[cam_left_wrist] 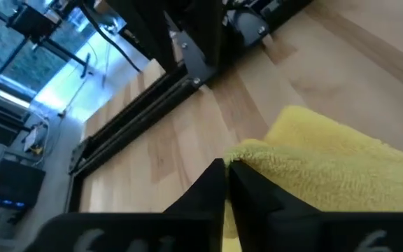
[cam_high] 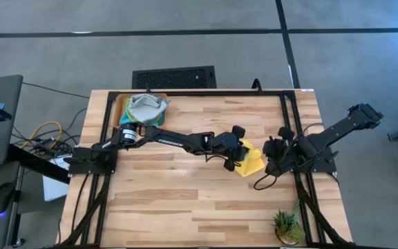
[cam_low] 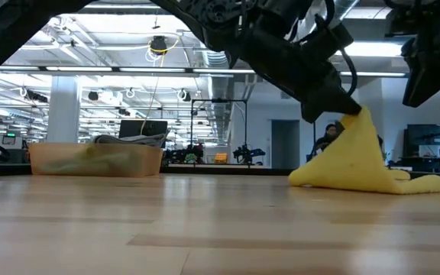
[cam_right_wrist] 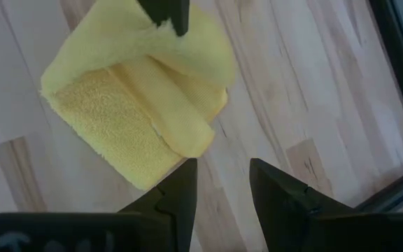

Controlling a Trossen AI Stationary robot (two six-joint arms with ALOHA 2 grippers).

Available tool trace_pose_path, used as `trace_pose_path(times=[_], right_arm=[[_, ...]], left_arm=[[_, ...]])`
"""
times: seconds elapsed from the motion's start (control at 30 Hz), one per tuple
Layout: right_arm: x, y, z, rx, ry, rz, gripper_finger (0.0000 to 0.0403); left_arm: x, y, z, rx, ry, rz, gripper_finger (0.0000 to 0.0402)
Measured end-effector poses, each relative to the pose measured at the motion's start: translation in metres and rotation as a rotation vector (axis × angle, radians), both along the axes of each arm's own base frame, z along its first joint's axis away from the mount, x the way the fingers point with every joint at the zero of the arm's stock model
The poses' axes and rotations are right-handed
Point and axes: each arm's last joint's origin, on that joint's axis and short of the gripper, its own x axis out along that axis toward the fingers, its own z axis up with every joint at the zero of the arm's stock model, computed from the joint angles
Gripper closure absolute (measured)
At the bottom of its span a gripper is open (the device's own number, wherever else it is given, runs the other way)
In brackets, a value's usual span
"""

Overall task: Fold microfiber towels
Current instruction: Fold the yellow microfiber cloth

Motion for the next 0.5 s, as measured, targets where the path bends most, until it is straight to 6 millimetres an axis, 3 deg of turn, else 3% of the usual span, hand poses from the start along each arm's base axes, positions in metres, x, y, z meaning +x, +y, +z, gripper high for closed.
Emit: trace_pose_path(times=[0.37,0.5], right_arm=[[0.0,0.0001,0.0,0.004,-0.002,-0.006,0.0248],[-0.0006,0.0014,0.0,0.004,-0.002,0.005,0.0248]], left_arm=[[0.0002,0.0,0.0002,-0.103,-0.018,0.049,0.0258],[0.0002,0.0003,0.0025,-0.1,-0.039,0.11,0.0231]])
